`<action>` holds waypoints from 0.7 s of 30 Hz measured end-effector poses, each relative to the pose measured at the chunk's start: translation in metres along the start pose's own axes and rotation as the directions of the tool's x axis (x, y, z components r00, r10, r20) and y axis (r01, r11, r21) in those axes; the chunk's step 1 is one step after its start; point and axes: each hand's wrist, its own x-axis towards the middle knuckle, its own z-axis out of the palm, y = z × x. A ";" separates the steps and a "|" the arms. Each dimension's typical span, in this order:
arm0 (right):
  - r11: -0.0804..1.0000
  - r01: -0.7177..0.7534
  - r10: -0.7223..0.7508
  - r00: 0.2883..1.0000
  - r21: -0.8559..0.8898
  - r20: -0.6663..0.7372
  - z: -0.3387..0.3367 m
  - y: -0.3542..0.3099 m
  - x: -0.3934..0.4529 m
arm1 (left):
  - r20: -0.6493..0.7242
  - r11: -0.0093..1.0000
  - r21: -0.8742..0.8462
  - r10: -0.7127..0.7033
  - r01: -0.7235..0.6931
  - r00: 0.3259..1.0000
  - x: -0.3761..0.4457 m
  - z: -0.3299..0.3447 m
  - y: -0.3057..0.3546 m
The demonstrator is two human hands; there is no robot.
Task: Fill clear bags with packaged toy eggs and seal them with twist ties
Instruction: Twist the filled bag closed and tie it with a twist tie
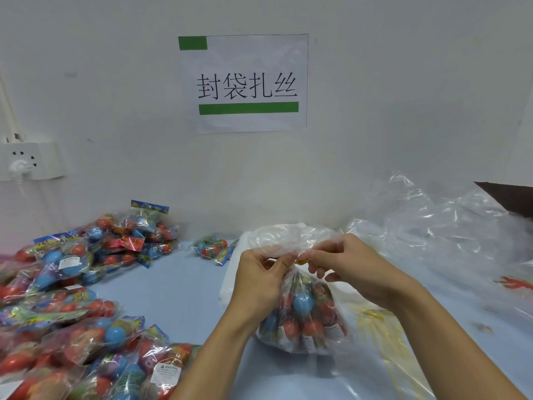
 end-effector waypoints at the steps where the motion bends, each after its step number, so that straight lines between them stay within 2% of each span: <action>1: 1.000 -0.010 0.010 1.000 0.018 0.012 -0.001 0.000 0.000 | -0.003 1.000 -0.003 -0.003 0.003 1.000 0.000 0.000 0.000; 6: 0.995 -0.047 0.042 0.997 0.084 0.059 -0.001 0.005 0.000 | 0.002 1.000 -0.010 -0.007 0.007 1.000 -0.001 -0.001 0.001; 10: 0.993 -0.064 0.061 0.998 0.099 0.034 0.002 0.008 0.003 | 0.012 0.999 -0.039 -0.008 0.009 1.000 -0.002 0.000 0.004; 14: 0.980 -0.065 0.065 0.998 0.186 0.009 0.003 0.011 0.004 | 0.012 1.000 -0.028 -0.006 0.006 1.000 -0.002 0.000 0.004; 21: 0.982 -0.100 0.099 0.995 0.161 0.016 0.004 0.014 0.005 | 0.042 1.000 -0.023 -0.013 0.014 0.999 -0.004 0.000 0.009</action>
